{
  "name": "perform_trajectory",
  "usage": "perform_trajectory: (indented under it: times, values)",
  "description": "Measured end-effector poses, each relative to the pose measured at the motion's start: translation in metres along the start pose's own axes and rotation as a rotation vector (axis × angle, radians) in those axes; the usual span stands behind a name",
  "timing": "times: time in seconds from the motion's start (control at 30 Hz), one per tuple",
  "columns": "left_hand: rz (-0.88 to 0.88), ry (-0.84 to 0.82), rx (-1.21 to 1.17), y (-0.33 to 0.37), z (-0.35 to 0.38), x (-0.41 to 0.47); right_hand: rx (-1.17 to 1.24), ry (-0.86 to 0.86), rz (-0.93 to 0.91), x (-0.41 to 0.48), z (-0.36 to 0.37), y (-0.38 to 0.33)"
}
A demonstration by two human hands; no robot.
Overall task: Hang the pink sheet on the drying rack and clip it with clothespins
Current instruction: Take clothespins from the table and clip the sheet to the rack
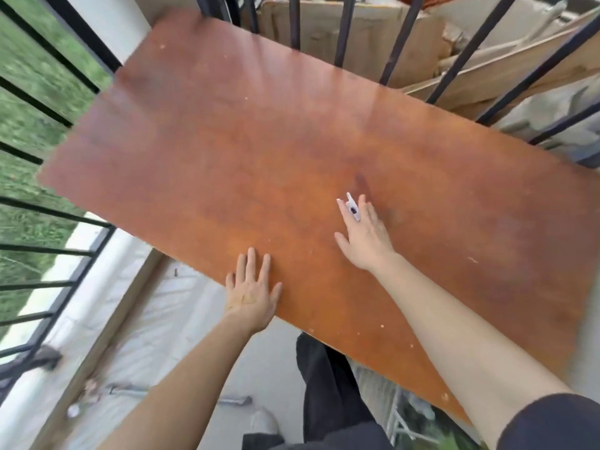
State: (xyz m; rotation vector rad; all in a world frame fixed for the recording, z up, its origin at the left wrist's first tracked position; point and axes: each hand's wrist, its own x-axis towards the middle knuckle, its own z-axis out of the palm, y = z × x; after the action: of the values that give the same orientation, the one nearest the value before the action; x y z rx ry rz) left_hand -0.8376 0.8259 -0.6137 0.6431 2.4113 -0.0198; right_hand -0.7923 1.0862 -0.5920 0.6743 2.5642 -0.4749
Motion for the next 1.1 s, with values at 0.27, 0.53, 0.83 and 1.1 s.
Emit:
perform_trajectory:
  times: [0.27,0.53,0.83,1.1]
  values:
    - [-0.112,-0.022,-0.112,-0.015,-0.01,-0.023,0.107,0.106,-0.147,-0.004,0.004,-0.025]
    - [-0.516,0.286,-0.336,-0.099,-0.039,-0.149,0.234,-0.05,-0.577,-0.025,-0.013,-0.196]
    - [-1.135,0.704,-0.403,-0.202,0.012,-0.421,0.065,-0.26,-1.295,-0.242,0.053,-0.442]
    - [-1.647,0.846,-0.383,-0.232,0.137,-0.696,-0.001,-0.339,-1.854,-0.538,0.152,-0.552]
